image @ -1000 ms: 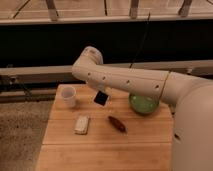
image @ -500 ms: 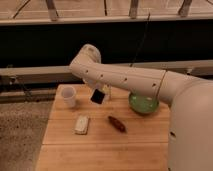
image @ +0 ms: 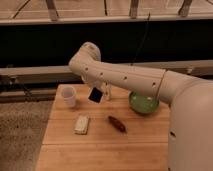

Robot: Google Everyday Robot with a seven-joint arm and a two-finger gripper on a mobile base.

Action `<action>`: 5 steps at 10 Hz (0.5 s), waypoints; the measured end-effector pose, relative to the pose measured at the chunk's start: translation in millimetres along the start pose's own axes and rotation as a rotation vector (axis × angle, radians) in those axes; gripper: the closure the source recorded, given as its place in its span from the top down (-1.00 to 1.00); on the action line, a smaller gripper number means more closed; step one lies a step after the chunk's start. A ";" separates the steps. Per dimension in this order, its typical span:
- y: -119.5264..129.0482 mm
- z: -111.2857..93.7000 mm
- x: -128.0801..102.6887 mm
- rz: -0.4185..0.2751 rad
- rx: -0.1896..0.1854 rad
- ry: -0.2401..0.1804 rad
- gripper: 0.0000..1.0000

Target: Place the eraser in the ceramic cup

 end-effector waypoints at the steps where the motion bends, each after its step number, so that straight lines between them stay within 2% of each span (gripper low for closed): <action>1: -0.9 -0.9 1.7 -0.005 0.011 -0.004 -0.97; 5: -13.2 -4.0 3.6 -0.029 0.036 -0.001 -0.97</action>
